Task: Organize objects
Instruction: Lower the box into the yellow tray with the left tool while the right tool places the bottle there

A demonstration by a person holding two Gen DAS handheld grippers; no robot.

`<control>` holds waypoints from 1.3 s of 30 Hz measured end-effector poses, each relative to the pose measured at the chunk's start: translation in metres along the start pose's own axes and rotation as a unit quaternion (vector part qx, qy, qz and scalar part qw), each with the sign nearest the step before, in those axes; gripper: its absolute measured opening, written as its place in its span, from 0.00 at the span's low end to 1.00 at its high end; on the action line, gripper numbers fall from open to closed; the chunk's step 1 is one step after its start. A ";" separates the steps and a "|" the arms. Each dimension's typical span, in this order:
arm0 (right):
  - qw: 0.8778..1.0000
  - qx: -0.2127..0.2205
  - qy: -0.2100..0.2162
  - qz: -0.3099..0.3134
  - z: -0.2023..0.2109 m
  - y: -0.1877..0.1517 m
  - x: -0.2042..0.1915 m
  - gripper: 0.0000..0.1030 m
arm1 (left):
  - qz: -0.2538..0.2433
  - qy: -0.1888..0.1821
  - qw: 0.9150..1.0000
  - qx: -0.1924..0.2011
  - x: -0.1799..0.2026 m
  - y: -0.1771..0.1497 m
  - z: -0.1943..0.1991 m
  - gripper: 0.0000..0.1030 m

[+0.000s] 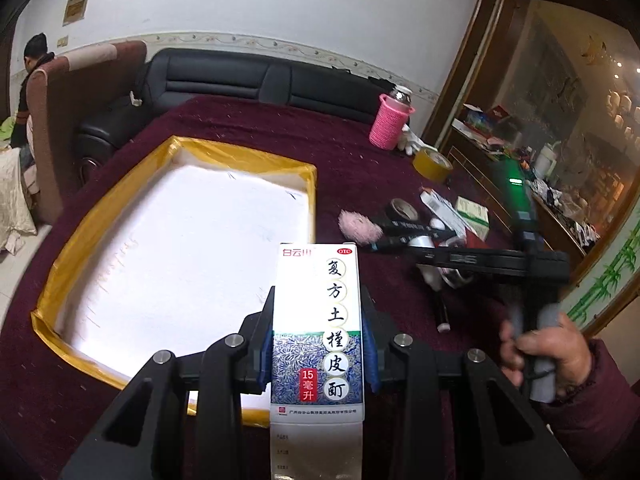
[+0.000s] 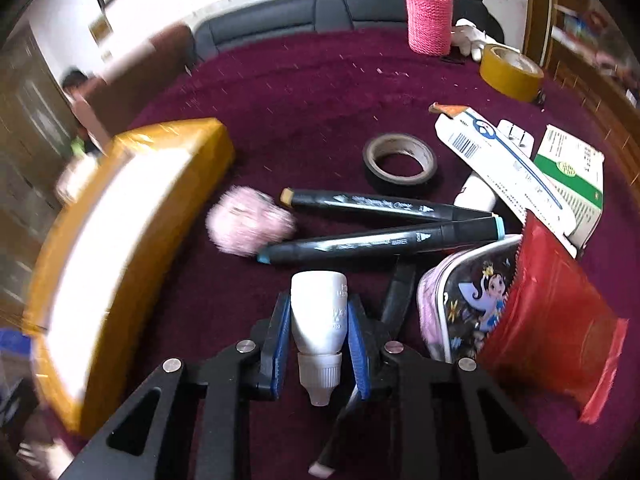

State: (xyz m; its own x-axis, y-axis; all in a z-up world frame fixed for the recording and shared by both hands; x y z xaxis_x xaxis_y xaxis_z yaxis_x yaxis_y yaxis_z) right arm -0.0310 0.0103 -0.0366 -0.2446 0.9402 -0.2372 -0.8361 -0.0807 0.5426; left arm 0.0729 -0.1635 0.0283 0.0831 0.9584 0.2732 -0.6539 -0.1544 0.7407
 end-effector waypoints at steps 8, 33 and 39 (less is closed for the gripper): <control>0.992 -0.004 0.124 -0.025 0.020 0.039 -0.059 0.28 | -0.002 0.025 1.000 0.007 -0.025 0.054 -0.012 0.32; 0.991 -0.061 0.101 -0.063 -0.113 0.106 -0.118 0.33 | 0.110 0.041 0.991 -0.068 -0.099 0.082 -0.158 0.71; 0.995 0.017 0.090 -0.049 -0.059 0.116 -0.102 0.81 | 0.192 0.042 0.980 -0.042 -0.118 0.061 -0.133 0.74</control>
Point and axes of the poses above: each gripper's, at about its wrist camera, not at the fingertips, and z roughly against the way its jaws point, x to its right, y to its top, the point moved 10 cm from there along -z, roughly the way its jaws point, and after that the axes turned 1 degree about x, right-handed, at the moved point
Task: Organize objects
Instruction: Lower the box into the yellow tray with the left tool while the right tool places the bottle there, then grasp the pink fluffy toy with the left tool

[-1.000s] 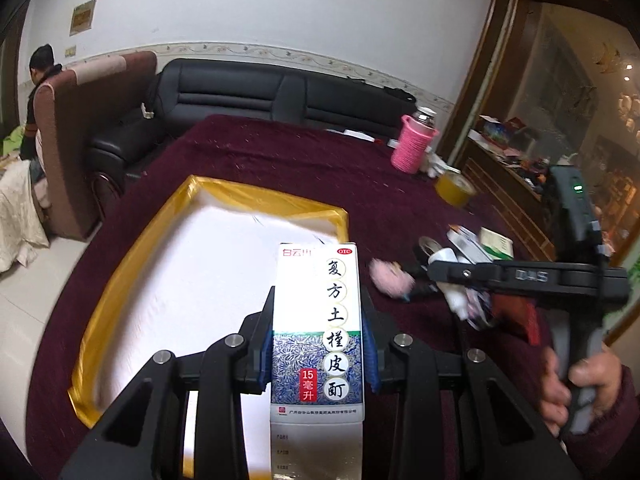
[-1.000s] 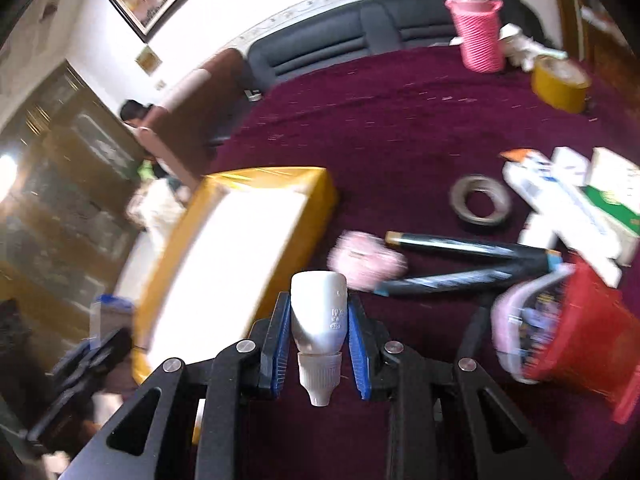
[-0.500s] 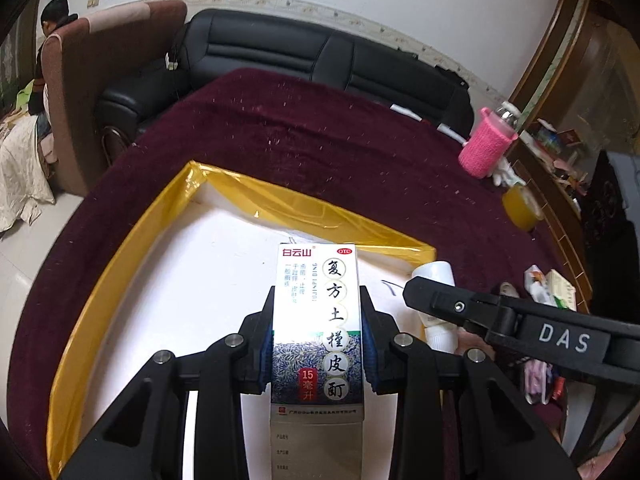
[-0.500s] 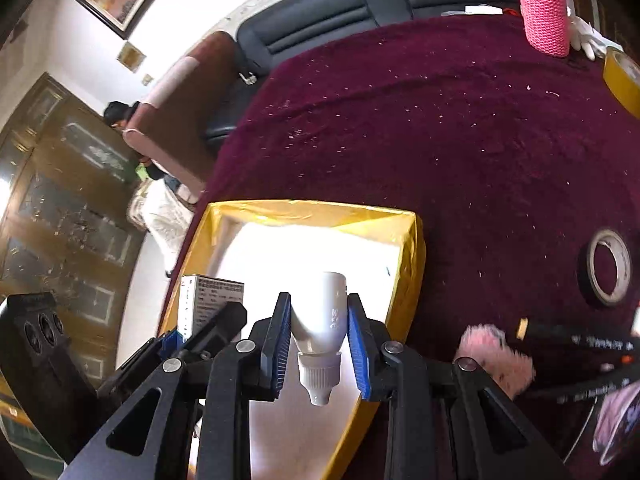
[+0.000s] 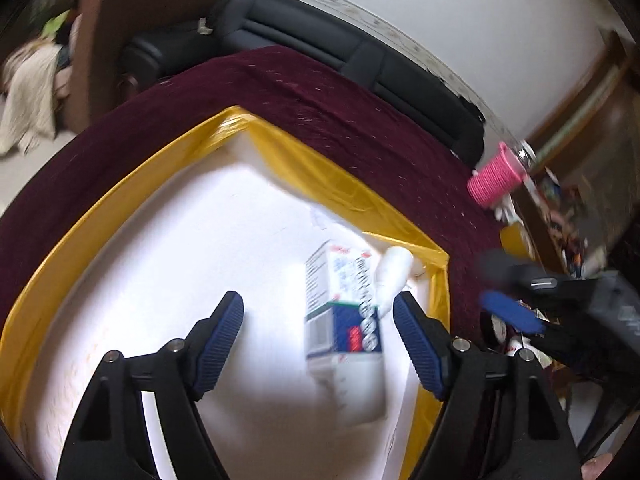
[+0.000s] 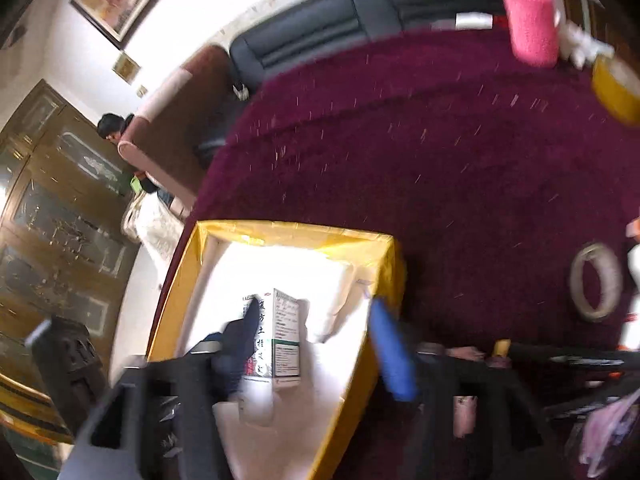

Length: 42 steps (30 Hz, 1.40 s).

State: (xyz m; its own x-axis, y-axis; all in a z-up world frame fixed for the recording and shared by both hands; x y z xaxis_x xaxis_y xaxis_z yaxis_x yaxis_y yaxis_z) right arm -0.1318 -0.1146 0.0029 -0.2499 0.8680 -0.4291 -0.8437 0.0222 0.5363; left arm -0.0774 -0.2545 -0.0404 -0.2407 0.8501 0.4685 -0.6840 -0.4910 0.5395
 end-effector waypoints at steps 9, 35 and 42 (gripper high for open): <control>0.998 0.056 -0.003 0.013 0.072 -0.019 0.036 0.87 | 0.069 -0.003 0.997 0.037 -0.017 -0.026 0.031 0.75; 0.972 0.208 -0.099 -0.036 0.171 -0.060 0.211 1.00 | -0.170 0.062 0.982 -0.045 0.143 -0.081 -0.049 0.91; 0.975 0.202 -0.082 -0.045 0.169 -0.062 0.211 1.00 | -0.217 0.095 0.970 -0.054 0.150 -0.085 -0.072 0.71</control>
Point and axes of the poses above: each gripper's, at about its wrist camera, not at the fingertips, and z roughly against the way its jaws point, x to its right, y to its top, the point moved 10 cm from there along -z, roughly the way its jaws point, and after that the axes turned 1 degree about x, right-handed, at the moved point
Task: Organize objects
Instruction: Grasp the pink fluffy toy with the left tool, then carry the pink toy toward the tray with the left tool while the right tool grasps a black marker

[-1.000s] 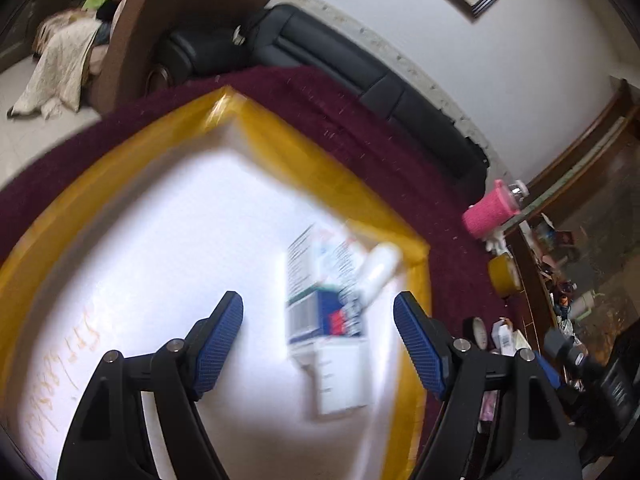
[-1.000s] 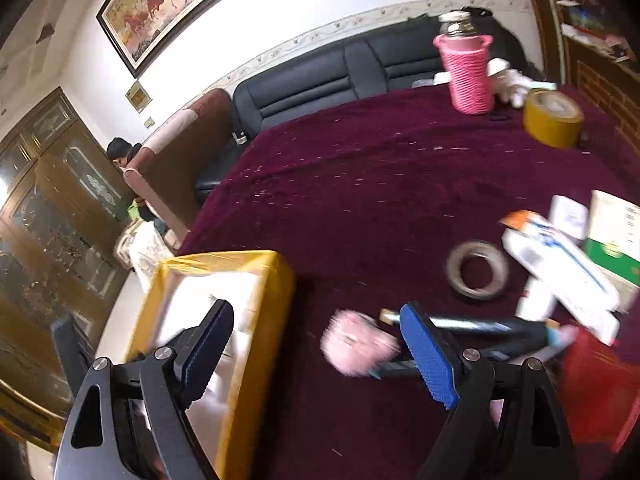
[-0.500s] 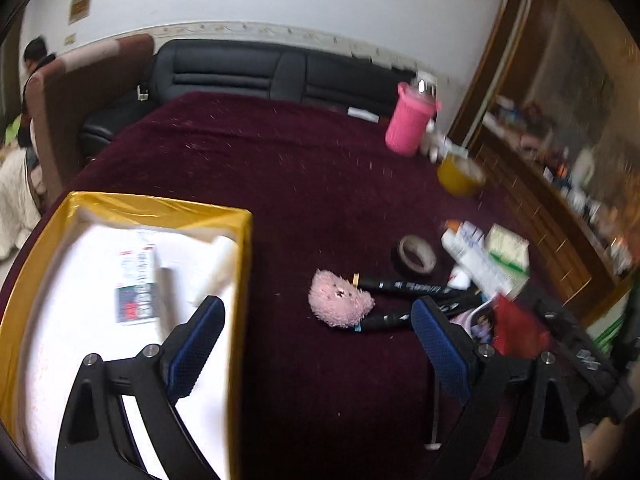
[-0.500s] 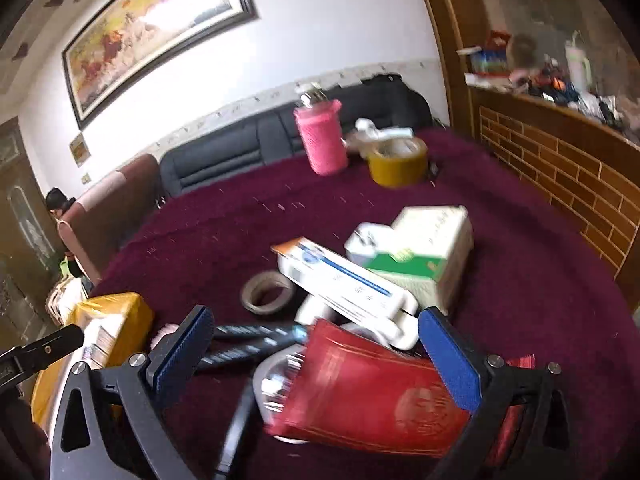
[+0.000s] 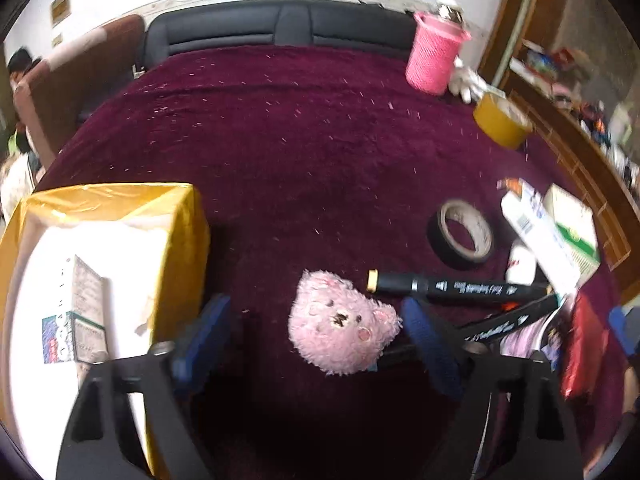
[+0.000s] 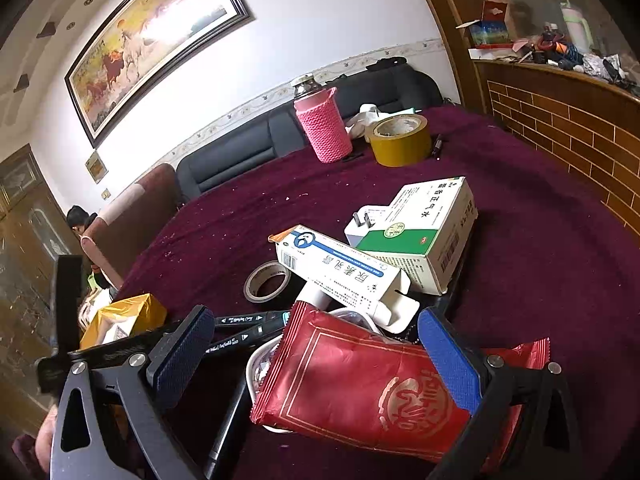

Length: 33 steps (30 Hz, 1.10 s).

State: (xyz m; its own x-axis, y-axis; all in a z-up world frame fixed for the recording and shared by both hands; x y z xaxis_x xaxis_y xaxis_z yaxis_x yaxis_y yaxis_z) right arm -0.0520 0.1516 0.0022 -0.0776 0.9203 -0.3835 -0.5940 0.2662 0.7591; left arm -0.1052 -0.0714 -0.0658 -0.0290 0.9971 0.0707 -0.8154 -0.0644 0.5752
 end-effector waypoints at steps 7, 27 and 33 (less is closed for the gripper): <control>1.000 -0.010 -0.003 0.003 -0.005 -0.005 -0.001 1.00 | -0.014 0.001 1.000 0.021 0.007 0.004 0.010 0.22; 0.995 -0.072 0.056 0.032 0.009 -0.038 -0.055 1.00 | 0.033 -0.101 0.981 0.162 -0.047 -0.037 0.175 0.23; 0.982 -0.144 -0.013 0.120 -0.018 -0.076 -0.084 1.00 | 0.055 -0.110 0.978 0.170 -0.077 -0.057 0.185 0.23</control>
Point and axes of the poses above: each gripper's, at about its wrist camera, not at the fingertips, and z roughly against the way its jaws point, x to its right, y to its top, the point moved 10 cm from there along -z, roughly the way its jaws point, and after that the axes turned 1 degree about x, right-handed, at the moved point
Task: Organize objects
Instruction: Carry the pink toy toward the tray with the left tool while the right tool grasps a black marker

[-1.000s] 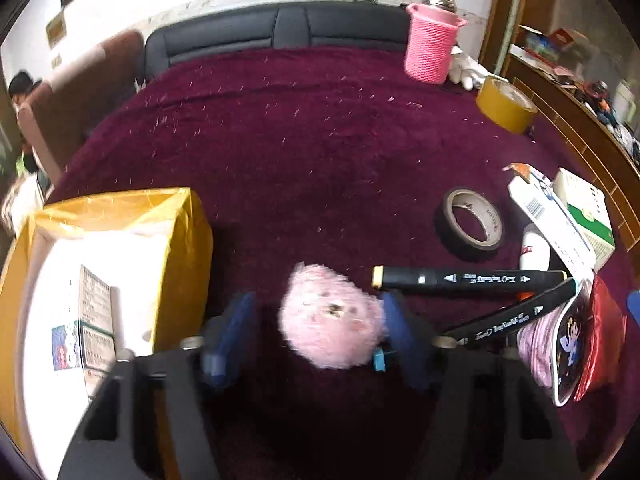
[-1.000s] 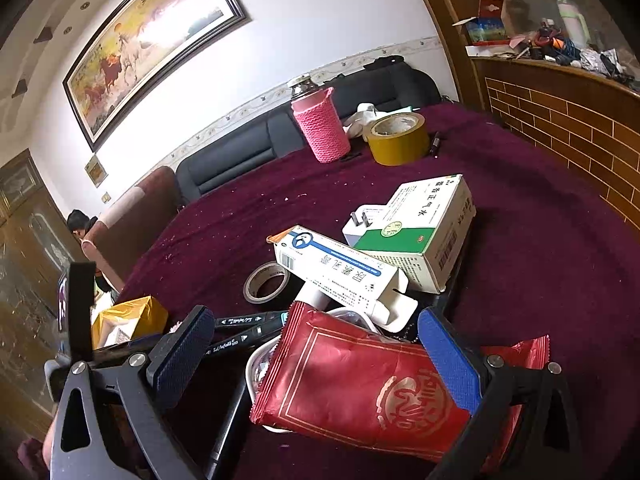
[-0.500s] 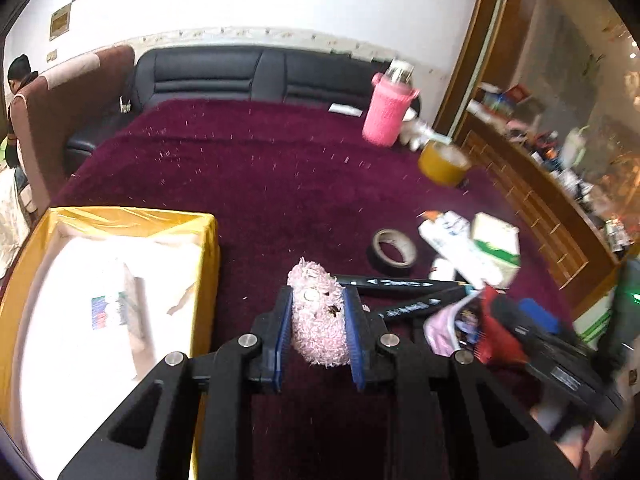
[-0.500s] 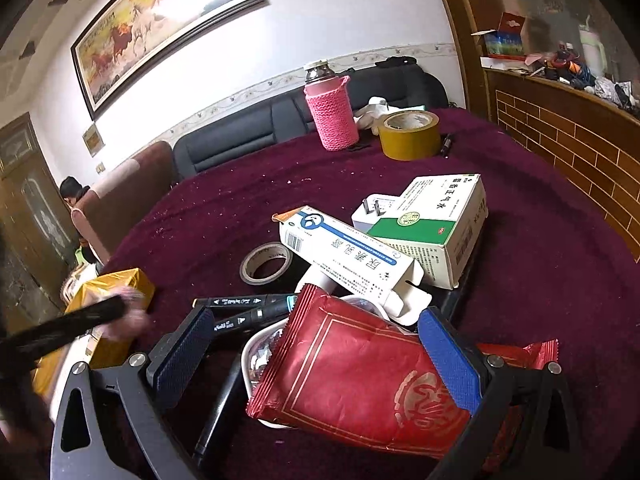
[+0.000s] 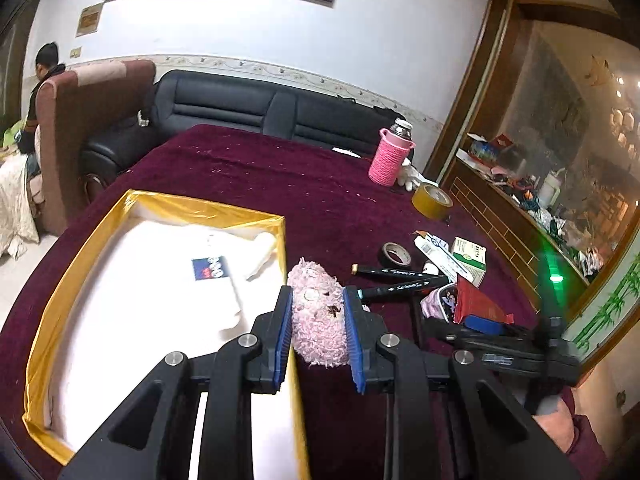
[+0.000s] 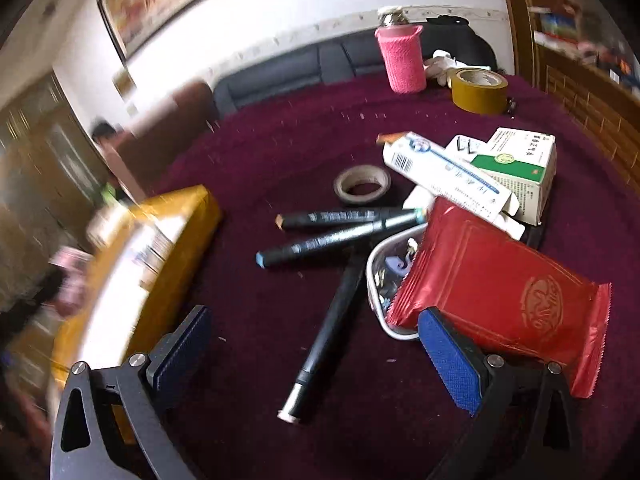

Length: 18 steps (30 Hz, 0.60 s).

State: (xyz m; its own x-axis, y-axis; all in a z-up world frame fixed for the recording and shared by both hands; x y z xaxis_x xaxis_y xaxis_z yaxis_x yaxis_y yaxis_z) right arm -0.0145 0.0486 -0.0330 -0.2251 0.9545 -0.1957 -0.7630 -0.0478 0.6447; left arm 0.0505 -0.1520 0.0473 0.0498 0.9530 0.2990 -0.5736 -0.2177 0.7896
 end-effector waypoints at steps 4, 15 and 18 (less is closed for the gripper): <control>0.996 -0.009 -0.071 0.047 -0.019 0.004 -0.004 1.00 | 0.022 0.003 1.000 -0.002 -0.021 -0.007 0.009 0.23; 0.994 -0.027 -0.076 0.072 -0.027 -0.001 -0.017 0.91 | 0.046 0.006 0.999 0.000 -0.045 -0.021 0.022 0.23; 0.992 -0.033 -0.100 0.073 -0.029 -0.006 -0.004 0.90 | 0.045 0.005 0.999 0.001 -0.046 -0.023 0.025 0.23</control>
State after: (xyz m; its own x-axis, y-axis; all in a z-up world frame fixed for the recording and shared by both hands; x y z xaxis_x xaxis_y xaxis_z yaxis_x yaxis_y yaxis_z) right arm -0.0271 0.0368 -0.0574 -0.2157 0.9752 0.0504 -0.7705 -0.2017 0.6047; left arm 0.0816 -0.1956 0.0285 -0.0102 0.9313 0.3640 -0.5743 -0.3034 0.7603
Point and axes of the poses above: each gripper's, at about its wrist camera, not at the fingertips, and z roughly against the way its jaws point, x to its right, y to its top, the point moved 10 cm from there along -z, roughly the way its jaws point, and after that the axes turned 1 degree about x, right-handed, at the moved point
